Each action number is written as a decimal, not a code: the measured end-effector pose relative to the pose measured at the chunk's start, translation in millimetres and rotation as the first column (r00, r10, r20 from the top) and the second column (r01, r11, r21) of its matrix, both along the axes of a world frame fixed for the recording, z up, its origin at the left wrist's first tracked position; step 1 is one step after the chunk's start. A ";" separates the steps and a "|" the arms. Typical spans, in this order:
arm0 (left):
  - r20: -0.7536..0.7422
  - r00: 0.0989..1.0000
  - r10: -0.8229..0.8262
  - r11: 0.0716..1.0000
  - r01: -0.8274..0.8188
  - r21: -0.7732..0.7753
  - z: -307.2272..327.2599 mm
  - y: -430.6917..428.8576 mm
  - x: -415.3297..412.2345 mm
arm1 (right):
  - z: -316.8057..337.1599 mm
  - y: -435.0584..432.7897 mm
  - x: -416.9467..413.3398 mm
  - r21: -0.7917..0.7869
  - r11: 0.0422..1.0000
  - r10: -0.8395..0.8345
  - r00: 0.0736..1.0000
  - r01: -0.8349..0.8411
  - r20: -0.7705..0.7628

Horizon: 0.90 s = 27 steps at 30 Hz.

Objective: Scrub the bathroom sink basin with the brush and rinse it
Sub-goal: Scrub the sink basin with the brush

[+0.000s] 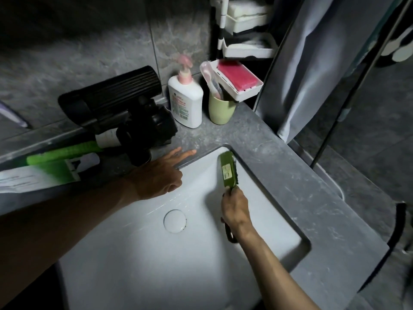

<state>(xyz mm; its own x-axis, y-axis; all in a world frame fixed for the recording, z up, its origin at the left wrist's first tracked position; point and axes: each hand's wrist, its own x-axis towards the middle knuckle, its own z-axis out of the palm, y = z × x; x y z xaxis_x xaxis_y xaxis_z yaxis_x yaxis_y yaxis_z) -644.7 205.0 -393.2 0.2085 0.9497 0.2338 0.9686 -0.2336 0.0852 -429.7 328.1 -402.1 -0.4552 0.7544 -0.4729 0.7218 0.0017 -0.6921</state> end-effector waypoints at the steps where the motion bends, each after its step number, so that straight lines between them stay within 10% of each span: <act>1: -0.011 1.000 -0.011 1.000 0.011 0.008 0.7 0.5 -0.3 | -0.5 -8.7 10.0 -0.060 0.998 0.002 1.000 -0.001 0.021; 4: -0.025 1.000 -0.010 1.000 0.010 0.011 3.4 1.2 0.3 | 4.0 -23.9 33.1 -0.275 0.962 0.033 0.994 -0.003 0.104; 10: -0.047 0.999 -0.022 0.999 0.021 -0.028 0.9 0.9 -1.6 | 6.8 20.5 -0.7 0.070 0.996 0.054 0.998 -0.055 0.009; 15: -0.091 0.996 -0.020 1.000 0.022 0.022 3.0 3.4 -0.9 | -4.4 -23.7 40.5 -0.239 0.971 0.049 0.990 -0.016 0.131; 22: -0.065 0.998 -0.013 0.999 0.015 0.030 3.7 3.2 -0.4 | -9.4 19.8 -10.1 -0.197 0.978 -0.091 0.993 0.075 -0.074; 27: -0.055 0.998 -0.015 1.000 0.016 0.020 0.4 1.8 -1.8 | -19.9 -20.7 28.9 -0.286 0.957 -0.020 0.994 0.051 0.111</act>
